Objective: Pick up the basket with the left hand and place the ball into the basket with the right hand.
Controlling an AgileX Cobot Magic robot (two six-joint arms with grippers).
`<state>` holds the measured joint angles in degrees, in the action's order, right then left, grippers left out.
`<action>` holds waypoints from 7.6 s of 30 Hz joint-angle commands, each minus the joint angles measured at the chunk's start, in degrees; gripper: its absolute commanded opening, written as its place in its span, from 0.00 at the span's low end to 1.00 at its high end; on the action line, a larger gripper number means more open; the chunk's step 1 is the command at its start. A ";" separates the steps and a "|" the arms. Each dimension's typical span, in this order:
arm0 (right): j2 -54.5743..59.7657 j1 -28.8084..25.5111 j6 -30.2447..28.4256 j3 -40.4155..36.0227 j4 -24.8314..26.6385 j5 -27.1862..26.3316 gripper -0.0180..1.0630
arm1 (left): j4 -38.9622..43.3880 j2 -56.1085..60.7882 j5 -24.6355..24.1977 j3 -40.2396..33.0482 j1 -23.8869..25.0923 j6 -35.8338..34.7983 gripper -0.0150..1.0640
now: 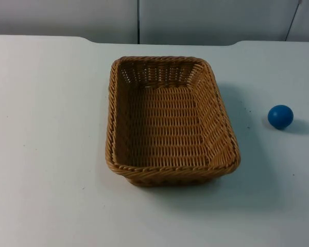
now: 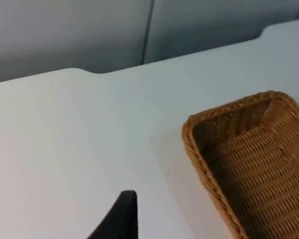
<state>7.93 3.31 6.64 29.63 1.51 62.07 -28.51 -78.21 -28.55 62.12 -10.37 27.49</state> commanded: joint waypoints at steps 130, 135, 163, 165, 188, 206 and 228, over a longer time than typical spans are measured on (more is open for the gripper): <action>0.15 0.12 -2.35 -0.25 1.32 -0.17 0.94 | -0.65 -28.73 -10.32 19.28 -10.34 -38.23 0.01; 0.26 0.12 -2.36 -0.25 1.19 -0.17 0.94 | -1.05 -28.73 -10.32 19.28 -10.34 -38.12 0.01; 47.08 0.12 -1.02 18.42 -7.47 -28.76 0.94 | -0.67 -28.73 -10.45 19.28 -10.34 -37.99 0.01; 50.04 0.12 -1.02 19.83 -7.61 -31.48 0.94 | -0.55 -28.73 -10.31 19.28 -10.34 -37.99 0.01; 83.65 0.12 -1.02 37.37 -7.14 -37.61 0.94 | -0.44 -28.73 -7.81 19.28 -10.34 -36.02 0.01; 101.61 3.12 -2.56 38.59 0.84 -36.65 0.94 | 1.20 -29.06 -8.31 19.28 -10.34 -39.07 0.01; 112.26 3.85 -5.90 50.00 2.00 -26.35 0.94 | 1.97 -29.06 -8.20 19.28 -10.34 -39.07 0.01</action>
<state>120.13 6.94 1.54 79.14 3.38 35.58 -25.86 -107.99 -37.57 80.71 -20.71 -10.88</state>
